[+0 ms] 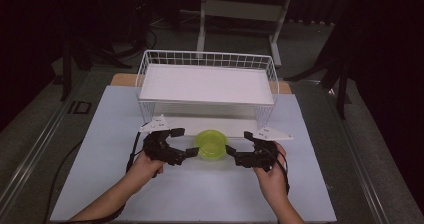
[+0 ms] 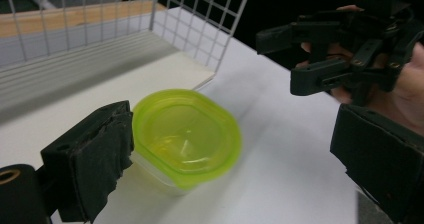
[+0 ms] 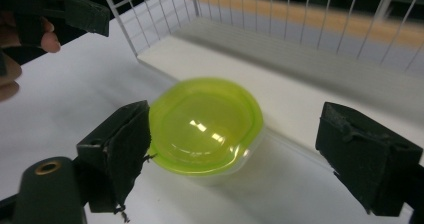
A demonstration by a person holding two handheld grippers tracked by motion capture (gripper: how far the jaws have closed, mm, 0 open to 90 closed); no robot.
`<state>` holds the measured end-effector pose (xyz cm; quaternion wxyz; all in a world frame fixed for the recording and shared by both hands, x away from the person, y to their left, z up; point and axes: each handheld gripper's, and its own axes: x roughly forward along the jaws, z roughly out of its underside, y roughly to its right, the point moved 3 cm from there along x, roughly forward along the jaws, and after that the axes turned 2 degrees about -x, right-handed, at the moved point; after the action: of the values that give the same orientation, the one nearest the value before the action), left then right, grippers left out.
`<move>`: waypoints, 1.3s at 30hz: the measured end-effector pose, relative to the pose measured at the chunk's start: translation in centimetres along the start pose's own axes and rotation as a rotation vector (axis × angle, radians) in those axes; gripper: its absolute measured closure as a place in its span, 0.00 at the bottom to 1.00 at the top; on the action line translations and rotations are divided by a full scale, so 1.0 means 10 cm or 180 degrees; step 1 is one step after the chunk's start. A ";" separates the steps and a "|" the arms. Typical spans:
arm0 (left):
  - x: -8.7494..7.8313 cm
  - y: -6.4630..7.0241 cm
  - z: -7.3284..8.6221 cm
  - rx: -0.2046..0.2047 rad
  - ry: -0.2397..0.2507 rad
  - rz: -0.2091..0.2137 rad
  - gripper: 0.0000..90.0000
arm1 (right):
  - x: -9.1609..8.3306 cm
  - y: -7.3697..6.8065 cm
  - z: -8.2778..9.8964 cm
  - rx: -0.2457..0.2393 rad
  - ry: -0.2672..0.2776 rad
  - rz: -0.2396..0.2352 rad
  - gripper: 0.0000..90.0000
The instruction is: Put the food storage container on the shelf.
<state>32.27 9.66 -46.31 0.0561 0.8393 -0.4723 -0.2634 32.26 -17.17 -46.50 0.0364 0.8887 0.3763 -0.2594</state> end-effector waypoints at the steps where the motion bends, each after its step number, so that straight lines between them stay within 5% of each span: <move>1: 0.03 -0.02 -0.01 -0.0035 -0.0037 -0.0049 0.05 | 0.03 0.03 0.01 0.0114 -0.0052 -0.0050 0.16; 4: 0.09 -0.07 -0.02 -0.0076 -0.0093 -0.0117 0.05 | 0.09 0.08 0.02 0.0293 -0.0122 -0.0108 0.16; 7: 0.18 -0.17 -0.01 -0.0253 -0.0229 -0.0226 0.05 | 0.19 0.16 0.04 0.0562 -0.0093 -0.0073 0.16; 12: 0.28 -0.27 0.02 -0.0507 -0.0305 -0.0324 0.08 | 0.33 0.23 0.06 0.0699 -0.0173 -0.0026 0.16; 19: 0.36 -0.32 0.10 -0.0656 -0.0392 -0.0396 0.16 | 0.47 0.31 0.11 0.0949 -0.0291 -0.0029 0.21; 25: 0.44 -0.37 0.18 -0.0917 -0.0448 -0.0417 0.23 | 0.53 0.30 0.17 0.1031 -0.0386 -0.0081 0.26; 31: 0.49 -0.40 0.23 -0.1044 -0.0521 -0.0326 0.27 | 0.58 0.30 0.21 0.1044 -0.0483 -0.0107 0.34; 39: 0.54 -0.41 0.29 -0.1115 -0.0625 -0.0330 0.54 | 0.61 0.28 0.25 0.1180 -0.0614 -0.0196 0.51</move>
<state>36.23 7.92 -52.35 0.1412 0.8101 -0.3787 -0.4246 36.64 -15.85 -51.96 -0.0998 0.8393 0.3440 -0.4091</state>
